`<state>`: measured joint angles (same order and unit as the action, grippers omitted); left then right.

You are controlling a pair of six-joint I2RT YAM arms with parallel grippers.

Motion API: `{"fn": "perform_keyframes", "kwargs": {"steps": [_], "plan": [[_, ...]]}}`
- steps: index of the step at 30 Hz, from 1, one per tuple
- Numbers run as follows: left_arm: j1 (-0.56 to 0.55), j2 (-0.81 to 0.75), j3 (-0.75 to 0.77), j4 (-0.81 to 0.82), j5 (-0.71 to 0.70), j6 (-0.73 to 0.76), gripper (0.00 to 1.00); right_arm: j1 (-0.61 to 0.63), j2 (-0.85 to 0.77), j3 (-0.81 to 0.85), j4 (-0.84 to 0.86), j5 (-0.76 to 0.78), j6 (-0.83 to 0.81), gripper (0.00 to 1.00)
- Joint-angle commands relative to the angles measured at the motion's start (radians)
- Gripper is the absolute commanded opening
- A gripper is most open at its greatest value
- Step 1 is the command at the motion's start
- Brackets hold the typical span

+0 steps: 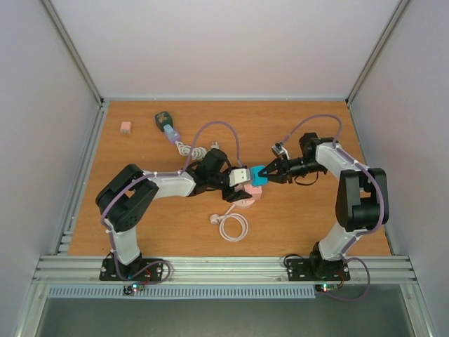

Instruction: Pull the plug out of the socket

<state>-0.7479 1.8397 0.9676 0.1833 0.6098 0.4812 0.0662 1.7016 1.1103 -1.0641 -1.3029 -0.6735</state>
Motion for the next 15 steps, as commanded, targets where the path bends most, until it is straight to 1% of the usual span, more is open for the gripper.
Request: {"fn": "perform_keyframes", "kwargs": {"steps": [1,4,7,11,15], "plan": [[0.007,-0.039,-0.015,0.023,-0.012,-0.024,0.69,-0.030,-0.050,0.004,0.020,-0.006,0.023,0.01],[0.017,-0.071,-0.010,0.023,0.001,-0.049,0.81,-0.046,-0.060,0.022,0.010,0.000,0.001,0.01],[0.024,-0.101,-0.006,0.005,0.008,-0.046,0.85,-0.051,-0.068,0.046,-0.016,0.004,-0.041,0.01],[0.048,-0.140,0.006,-0.045,0.024,-0.029,0.89,-0.050,-0.086,0.083,-0.037,0.020,-0.090,0.02],[0.073,-0.188,0.024,-0.129,0.041,-0.005,0.89,-0.051,-0.111,0.125,-0.038,0.025,-0.129,0.03]]}}
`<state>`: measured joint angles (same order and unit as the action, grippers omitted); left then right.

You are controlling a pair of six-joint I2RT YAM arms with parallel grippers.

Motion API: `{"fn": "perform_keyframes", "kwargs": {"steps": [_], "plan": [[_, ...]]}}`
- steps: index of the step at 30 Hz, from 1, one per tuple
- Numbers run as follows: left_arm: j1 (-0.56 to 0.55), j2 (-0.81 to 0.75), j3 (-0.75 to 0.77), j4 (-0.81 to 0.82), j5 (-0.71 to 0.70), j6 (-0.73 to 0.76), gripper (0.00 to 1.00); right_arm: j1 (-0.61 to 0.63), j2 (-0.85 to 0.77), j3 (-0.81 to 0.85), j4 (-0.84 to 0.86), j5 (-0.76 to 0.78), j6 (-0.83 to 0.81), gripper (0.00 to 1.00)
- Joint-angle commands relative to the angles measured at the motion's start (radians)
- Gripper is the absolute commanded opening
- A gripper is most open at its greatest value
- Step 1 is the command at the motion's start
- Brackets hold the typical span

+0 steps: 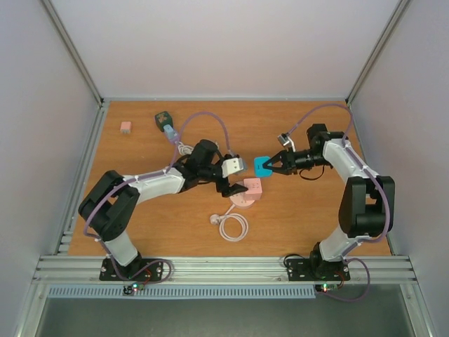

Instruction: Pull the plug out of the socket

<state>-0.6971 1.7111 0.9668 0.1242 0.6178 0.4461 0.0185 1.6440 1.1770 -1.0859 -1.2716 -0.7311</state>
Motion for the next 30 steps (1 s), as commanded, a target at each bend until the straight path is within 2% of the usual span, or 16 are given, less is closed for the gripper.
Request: {"fn": "perform_keyframes", "kwargs": {"steps": [1,5,9,13,17,23,30], "plan": [[0.028,-0.077,0.029,-0.093,0.036,0.039,0.89,-0.003,-0.062,0.069,-0.011,-0.009,-0.081,0.03],[0.060,-0.142,0.060,-0.226,0.050,0.086,0.89,-0.003,-0.106,0.095,0.040,-0.014,-0.078,0.04],[0.075,-0.175,0.160,-0.411,0.064,0.158,0.90,-0.003,-0.161,0.116,0.110,-0.012,-0.060,0.05],[0.091,-0.173,0.283,-0.565,0.139,0.178,0.91,-0.003,-0.225,0.133,0.188,0.003,-0.054,0.06],[0.094,-0.151,0.399,-0.662,0.224,0.193,0.88,0.002,-0.268,0.159,0.194,0.008,-0.111,0.07],[0.095,-0.123,0.488,-0.673,0.324,0.155,0.79,0.035,-0.324,0.190,0.194,0.029,-0.155,0.06],[0.094,-0.156,0.481,-0.545,0.324,-0.006,0.64,0.110,-0.392,0.198,0.230,0.041,-0.182,0.03]]}}
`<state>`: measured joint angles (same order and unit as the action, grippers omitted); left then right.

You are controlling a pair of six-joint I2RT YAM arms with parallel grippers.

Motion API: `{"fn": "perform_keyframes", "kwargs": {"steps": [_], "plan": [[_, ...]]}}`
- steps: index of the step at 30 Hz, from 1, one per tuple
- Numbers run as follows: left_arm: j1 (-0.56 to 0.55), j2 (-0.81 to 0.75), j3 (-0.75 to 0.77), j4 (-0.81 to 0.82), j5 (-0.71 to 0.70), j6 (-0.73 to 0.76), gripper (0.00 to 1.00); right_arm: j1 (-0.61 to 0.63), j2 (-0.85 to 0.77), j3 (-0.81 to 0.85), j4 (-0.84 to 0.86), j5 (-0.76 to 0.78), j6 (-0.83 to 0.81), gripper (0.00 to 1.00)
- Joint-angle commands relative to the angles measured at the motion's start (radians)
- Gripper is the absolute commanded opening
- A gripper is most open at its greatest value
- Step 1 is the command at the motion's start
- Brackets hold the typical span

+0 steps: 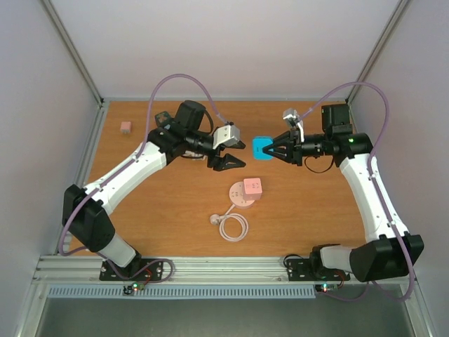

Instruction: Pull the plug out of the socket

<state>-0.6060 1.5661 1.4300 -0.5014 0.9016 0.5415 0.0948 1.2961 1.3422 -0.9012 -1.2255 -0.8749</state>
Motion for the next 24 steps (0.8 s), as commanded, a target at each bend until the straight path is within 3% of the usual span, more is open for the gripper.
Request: {"fn": "perform_keyframes", "kwargs": {"steps": [1,8,16,19,24], "plan": [[0.003,-0.014,0.024,0.087,0.045,-0.116,0.62,0.046,-0.049,0.037,0.051,-0.002,-0.036,0.03],[0.002,-0.056,0.027,0.142,0.084,-0.141,0.47,0.132,-0.066,0.055,0.069,0.052,-0.033,0.02],[0.001,-0.076,0.046,0.138,0.164,-0.127,0.39,0.177,-0.064,0.045,0.107,0.097,-0.005,0.02],[0.000,-0.075,0.054,0.096,0.174,-0.104,0.39,0.177,-0.061,0.047,0.114,0.110,-0.002,0.02],[0.020,-0.086,0.050,-0.034,0.149,0.009,0.48,0.177,-0.068,0.062,0.109,0.124,-0.021,0.01]]}}
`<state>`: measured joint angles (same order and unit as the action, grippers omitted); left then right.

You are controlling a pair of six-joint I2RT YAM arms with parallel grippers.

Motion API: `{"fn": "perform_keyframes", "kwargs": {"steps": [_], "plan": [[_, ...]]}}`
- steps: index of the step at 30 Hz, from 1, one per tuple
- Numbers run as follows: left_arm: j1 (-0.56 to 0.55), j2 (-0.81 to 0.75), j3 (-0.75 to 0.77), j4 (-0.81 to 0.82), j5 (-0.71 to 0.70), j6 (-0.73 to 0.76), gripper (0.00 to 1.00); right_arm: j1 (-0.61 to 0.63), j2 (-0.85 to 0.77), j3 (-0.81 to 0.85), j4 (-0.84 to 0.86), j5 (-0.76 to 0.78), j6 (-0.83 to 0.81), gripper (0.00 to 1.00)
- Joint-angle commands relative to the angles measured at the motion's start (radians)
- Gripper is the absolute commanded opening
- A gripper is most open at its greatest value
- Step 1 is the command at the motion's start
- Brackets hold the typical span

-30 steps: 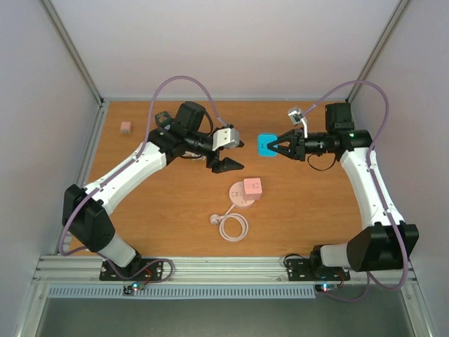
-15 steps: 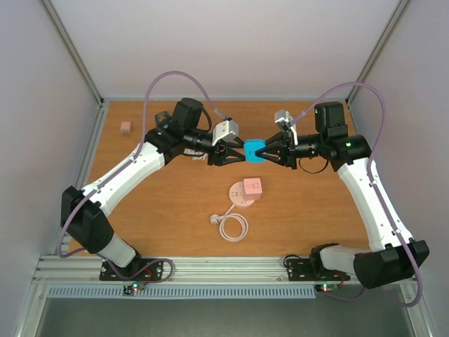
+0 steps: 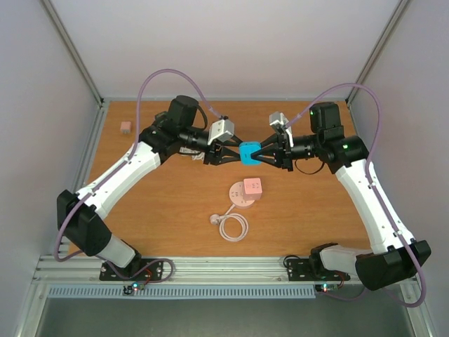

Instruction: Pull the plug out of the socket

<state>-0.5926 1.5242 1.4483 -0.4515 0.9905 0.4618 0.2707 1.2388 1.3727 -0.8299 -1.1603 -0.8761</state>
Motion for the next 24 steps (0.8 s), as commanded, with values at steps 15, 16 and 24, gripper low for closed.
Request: {"fn": "perform_keyframes", "kwargs": {"steps": [15,16,24], "plan": [[0.023,-0.046,0.062,-0.083,0.074,0.055,0.61,0.035,-0.044,0.009,0.092,0.103,-0.072,0.01],[0.020,-0.048,0.063,-0.069,0.078,0.040,0.59,0.037,-0.044,0.009,0.092,0.104,-0.071,0.01],[-0.040,-0.058,0.060,0.004,0.098,-0.026,0.47,0.056,-0.048,0.007,0.099,0.113,-0.060,0.01]]}}
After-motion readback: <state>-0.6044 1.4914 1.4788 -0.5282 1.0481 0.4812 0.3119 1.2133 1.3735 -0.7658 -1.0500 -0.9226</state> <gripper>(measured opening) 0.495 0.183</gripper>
